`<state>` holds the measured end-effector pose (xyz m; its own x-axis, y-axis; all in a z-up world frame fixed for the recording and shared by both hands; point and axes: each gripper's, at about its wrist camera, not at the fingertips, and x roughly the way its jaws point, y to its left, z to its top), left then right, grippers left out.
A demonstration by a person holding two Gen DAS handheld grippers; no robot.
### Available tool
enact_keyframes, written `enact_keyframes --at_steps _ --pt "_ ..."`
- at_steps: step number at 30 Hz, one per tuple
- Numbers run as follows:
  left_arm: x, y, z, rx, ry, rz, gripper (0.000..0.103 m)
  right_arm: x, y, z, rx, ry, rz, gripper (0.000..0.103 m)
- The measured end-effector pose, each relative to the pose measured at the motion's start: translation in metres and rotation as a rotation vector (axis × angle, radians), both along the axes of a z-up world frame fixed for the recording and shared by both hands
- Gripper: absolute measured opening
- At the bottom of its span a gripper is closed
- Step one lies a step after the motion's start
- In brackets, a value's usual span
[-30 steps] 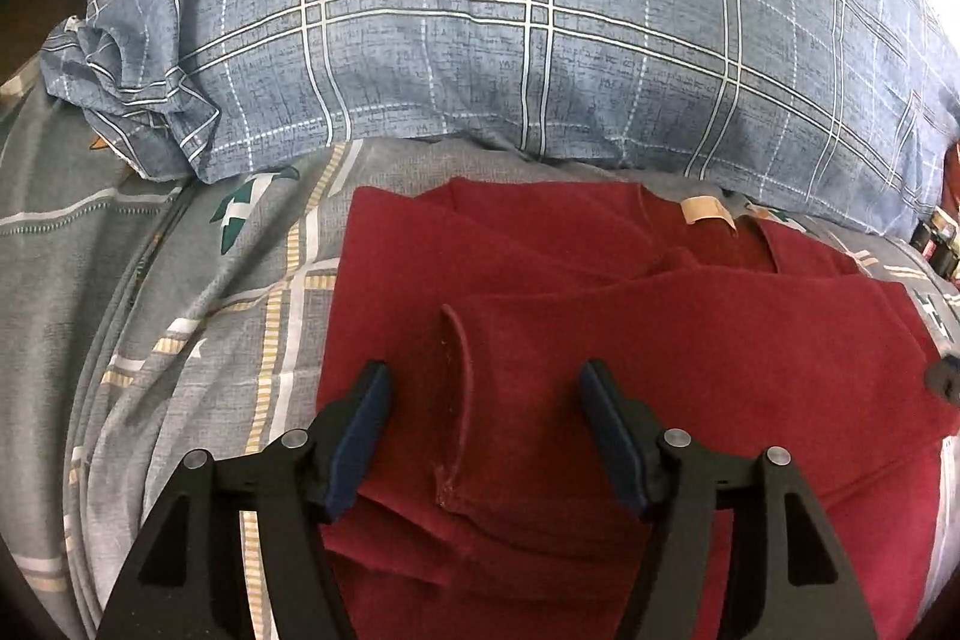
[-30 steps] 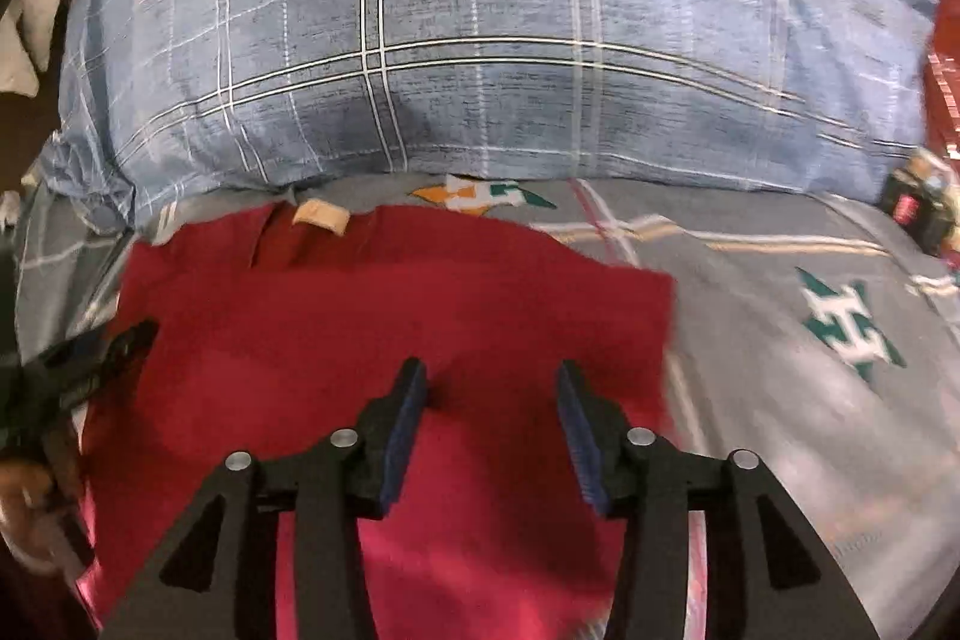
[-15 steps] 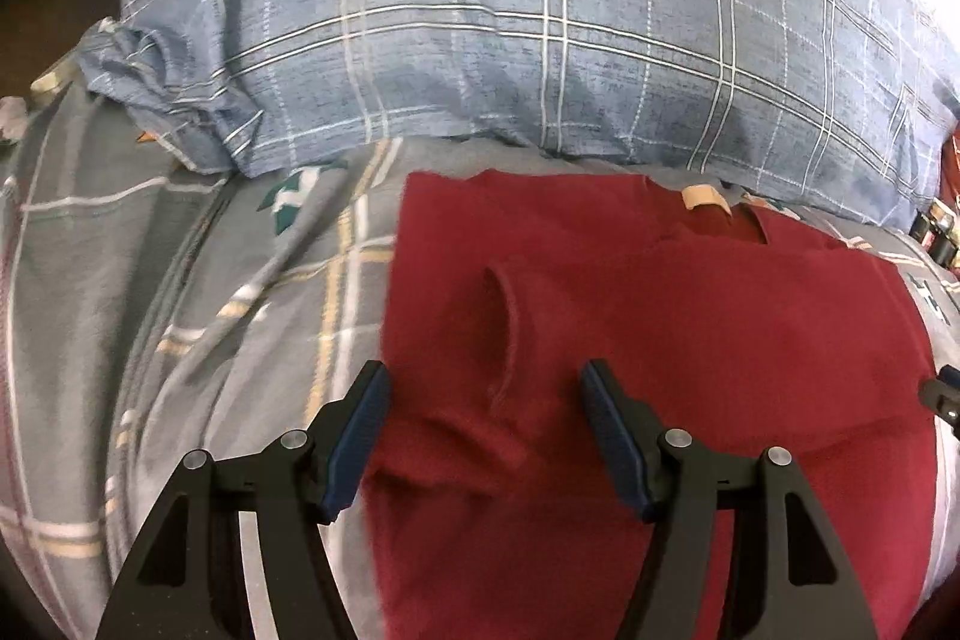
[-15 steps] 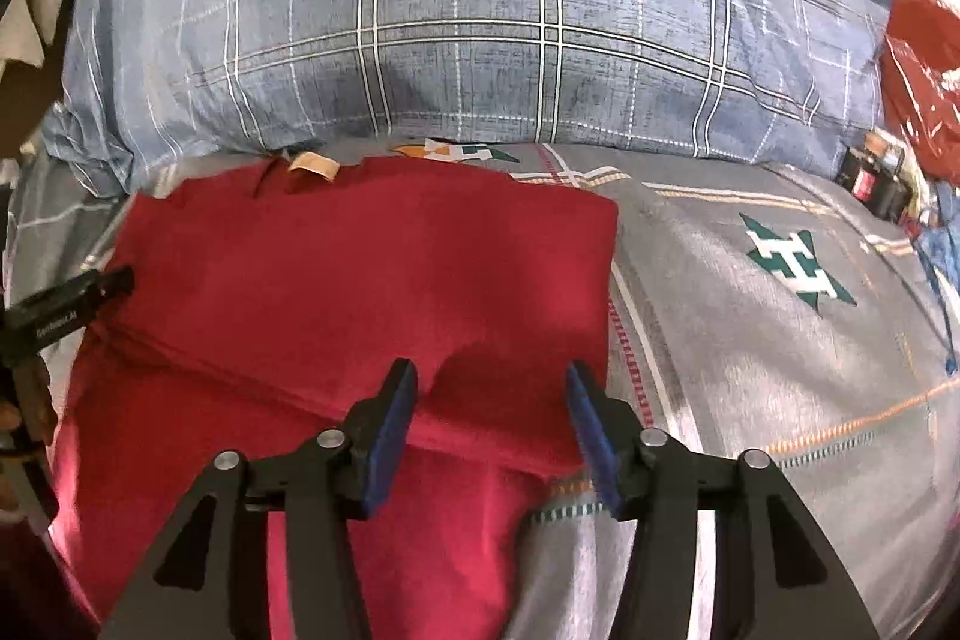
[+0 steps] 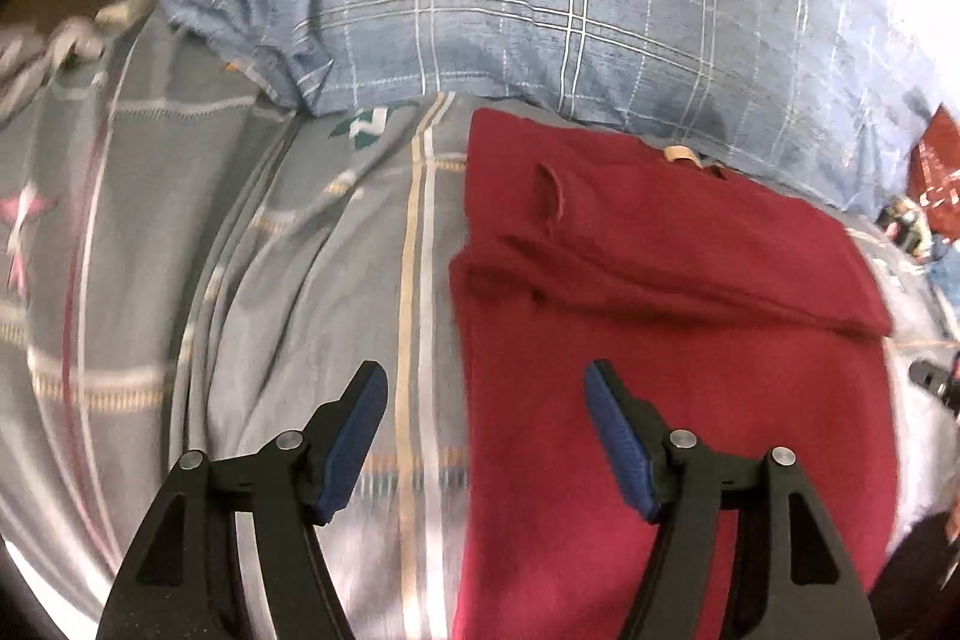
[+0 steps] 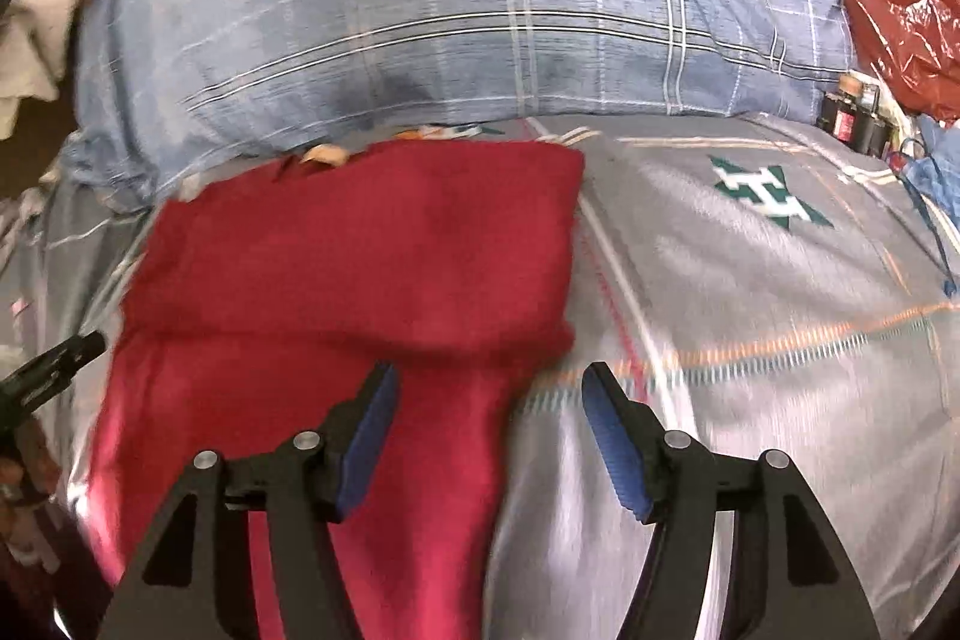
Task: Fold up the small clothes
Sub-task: 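Move both grippers to the sweater hem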
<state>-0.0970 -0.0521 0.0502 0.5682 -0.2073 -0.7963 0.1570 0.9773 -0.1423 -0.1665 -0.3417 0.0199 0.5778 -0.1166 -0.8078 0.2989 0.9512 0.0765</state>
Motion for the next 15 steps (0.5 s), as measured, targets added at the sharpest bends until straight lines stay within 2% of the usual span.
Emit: enact_keyframes --at_steps 4,9,15 --pt "-0.037 0.02 0.001 -0.05 0.035 -0.018 0.072 -0.038 0.019 0.0 0.073 0.032 0.071 0.072" --pt "-0.078 0.039 -0.001 -0.074 0.084 -0.036 0.072 -0.081 0.044 -0.016 0.108 0.102 0.123 0.073" --pt "-0.118 0.05 -0.009 -0.024 0.133 -0.072 0.072 -0.12 0.059 -0.043 0.154 0.188 0.162 0.073"
